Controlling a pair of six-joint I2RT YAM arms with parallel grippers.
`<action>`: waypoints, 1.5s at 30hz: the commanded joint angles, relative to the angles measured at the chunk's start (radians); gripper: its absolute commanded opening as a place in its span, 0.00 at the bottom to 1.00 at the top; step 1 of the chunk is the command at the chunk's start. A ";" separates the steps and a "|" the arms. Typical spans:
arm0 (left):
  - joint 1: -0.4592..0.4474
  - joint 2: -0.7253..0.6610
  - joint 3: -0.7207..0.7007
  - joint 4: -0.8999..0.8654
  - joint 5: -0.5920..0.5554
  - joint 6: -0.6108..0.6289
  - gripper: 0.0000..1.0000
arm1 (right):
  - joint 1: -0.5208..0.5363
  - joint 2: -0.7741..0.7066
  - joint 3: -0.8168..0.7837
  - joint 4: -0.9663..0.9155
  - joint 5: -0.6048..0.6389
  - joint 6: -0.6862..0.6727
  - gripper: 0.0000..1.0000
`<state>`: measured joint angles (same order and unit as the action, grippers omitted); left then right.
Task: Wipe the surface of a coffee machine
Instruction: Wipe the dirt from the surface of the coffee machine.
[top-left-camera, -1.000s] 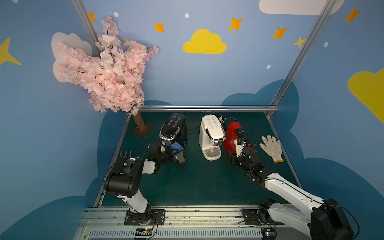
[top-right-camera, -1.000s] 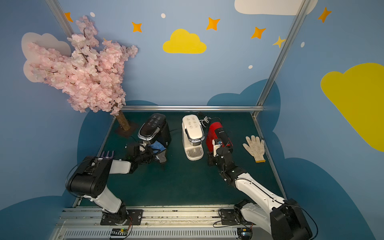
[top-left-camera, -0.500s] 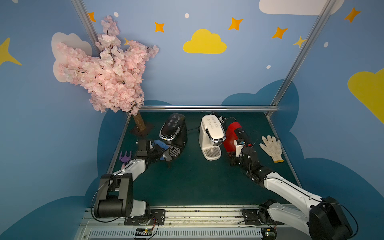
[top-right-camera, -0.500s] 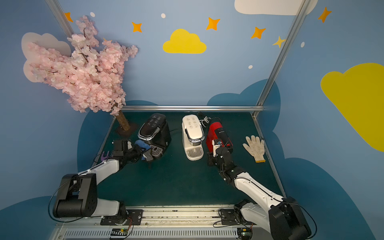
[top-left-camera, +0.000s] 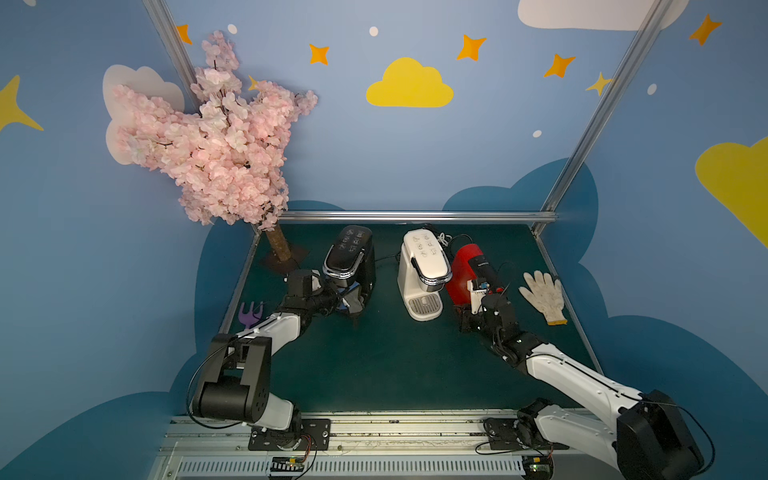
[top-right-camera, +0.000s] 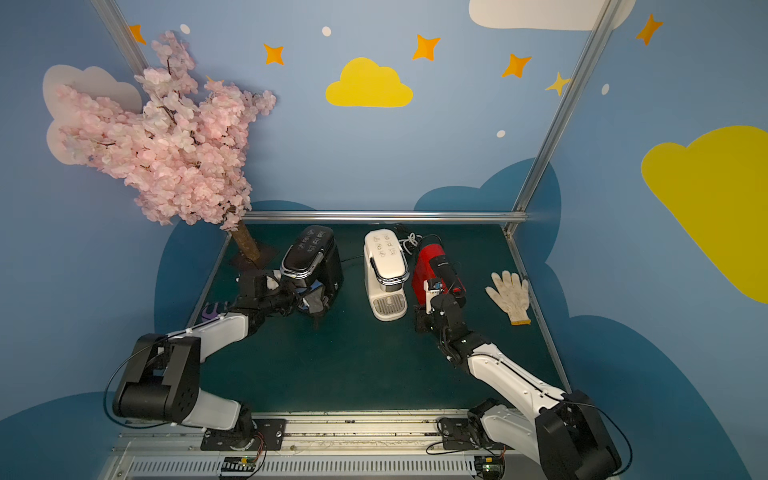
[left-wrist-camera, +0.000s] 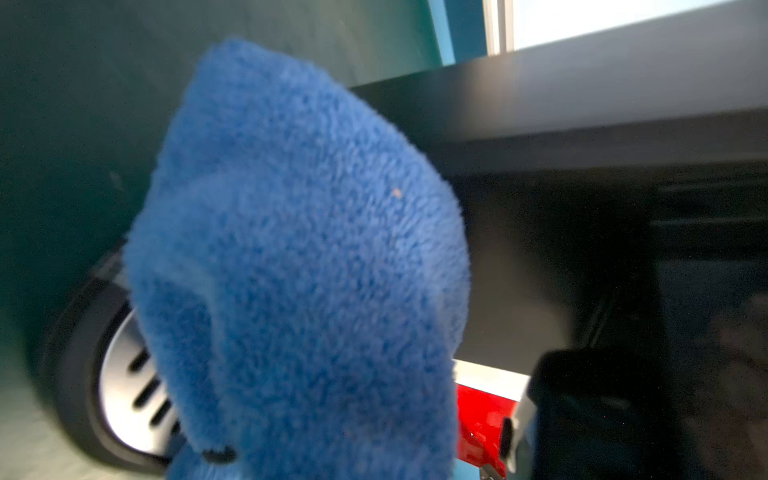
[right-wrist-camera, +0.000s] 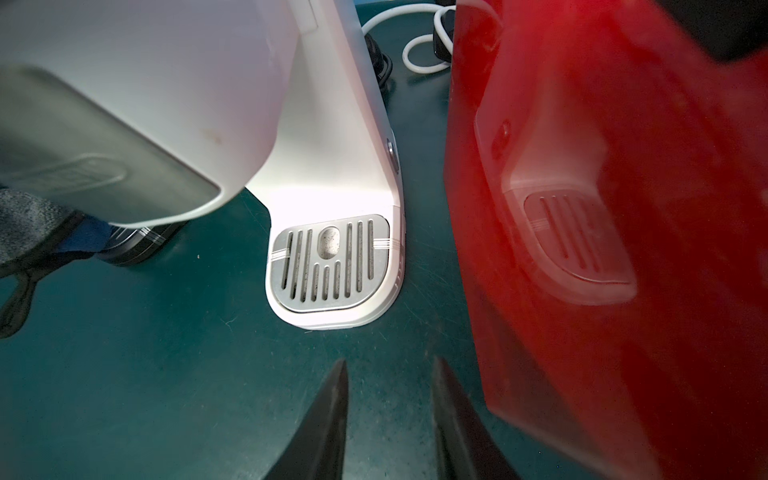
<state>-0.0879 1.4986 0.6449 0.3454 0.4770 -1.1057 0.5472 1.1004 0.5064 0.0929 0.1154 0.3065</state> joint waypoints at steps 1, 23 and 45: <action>-0.033 0.047 -0.008 0.081 0.003 -0.045 0.03 | 0.005 -0.016 0.019 -0.003 0.009 -0.001 0.35; 0.053 0.133 -0.114 0.100 -0.052 0.037 0.03 | 0.003 -0.025 0.015 -0.008 0.020 -0.003 0.35; 0.012 -0.198 -0.143 0.005 -0.113 -0.007 0.03 | 0.005 -0.014 0.015 0.001 0.007 0.001 0.35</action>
<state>-0.0448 1.3365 0.5117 0.3046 0.3977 -1.0760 0.5472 1.0805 0.5064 0.0925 0.1268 0.3065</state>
